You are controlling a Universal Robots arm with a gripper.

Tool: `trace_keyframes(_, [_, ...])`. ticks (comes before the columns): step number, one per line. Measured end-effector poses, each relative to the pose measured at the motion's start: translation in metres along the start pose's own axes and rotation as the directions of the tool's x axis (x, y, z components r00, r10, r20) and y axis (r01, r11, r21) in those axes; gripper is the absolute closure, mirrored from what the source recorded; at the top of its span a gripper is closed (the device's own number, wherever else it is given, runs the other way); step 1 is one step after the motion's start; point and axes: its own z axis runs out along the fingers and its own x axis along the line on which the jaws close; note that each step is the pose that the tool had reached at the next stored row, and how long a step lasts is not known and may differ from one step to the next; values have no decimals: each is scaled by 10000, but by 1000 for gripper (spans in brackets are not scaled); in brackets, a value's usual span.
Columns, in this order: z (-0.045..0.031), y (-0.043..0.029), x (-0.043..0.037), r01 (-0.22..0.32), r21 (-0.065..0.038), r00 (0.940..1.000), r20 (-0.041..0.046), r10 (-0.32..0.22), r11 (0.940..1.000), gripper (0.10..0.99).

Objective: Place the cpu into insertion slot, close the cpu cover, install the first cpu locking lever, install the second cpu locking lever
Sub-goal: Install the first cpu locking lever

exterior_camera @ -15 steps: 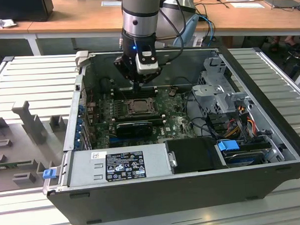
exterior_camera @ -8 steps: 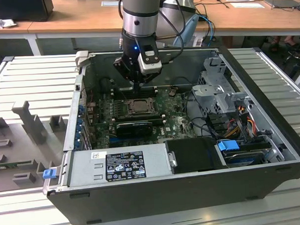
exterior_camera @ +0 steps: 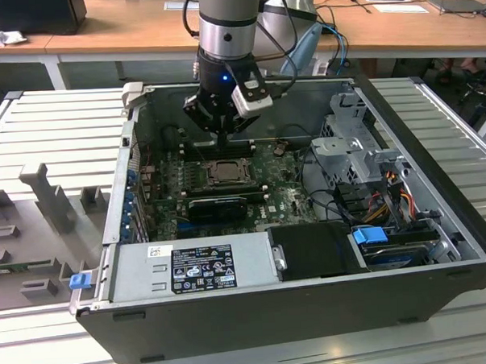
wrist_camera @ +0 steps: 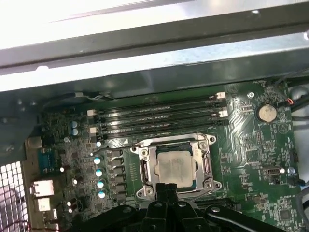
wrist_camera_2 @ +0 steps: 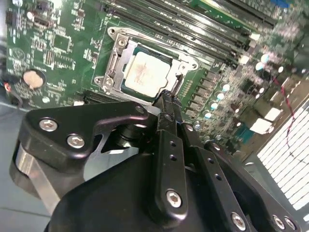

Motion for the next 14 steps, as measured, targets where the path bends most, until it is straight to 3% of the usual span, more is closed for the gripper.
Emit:
trace_keyframes(1, [0, 0, 0, 350, 16, 9994, -1, -350, 9994, 980])
trace_keyframes(3, [0, 0, 1, 549, 24, 9985, 27, -549, 9985, 980])
trace_keyframes(4, [2, 0, 0, 658, 24, 9978, 113, -658, 9978, 980])
trace_keyframes(5, [3, 0, 0, 815, 24, 9963, 284, -815, 9967, 980])
trace_keyframes(6, [4, 0, 0, 971, 27, 9945, 394, -971, 9953, 980])
trace_keyframes(7, [5, 0, 0, 1147, 33, 9923, 460, -1147, 9934, 980])
trace_keyframes(13, [5, 0, 3, 2025, 75, 9779, 508, -2026, 9793, 980])
trace_keyframes(14, [8, -7, 61, 2057, 85, 9767, 599, -2058, 9786, 980])
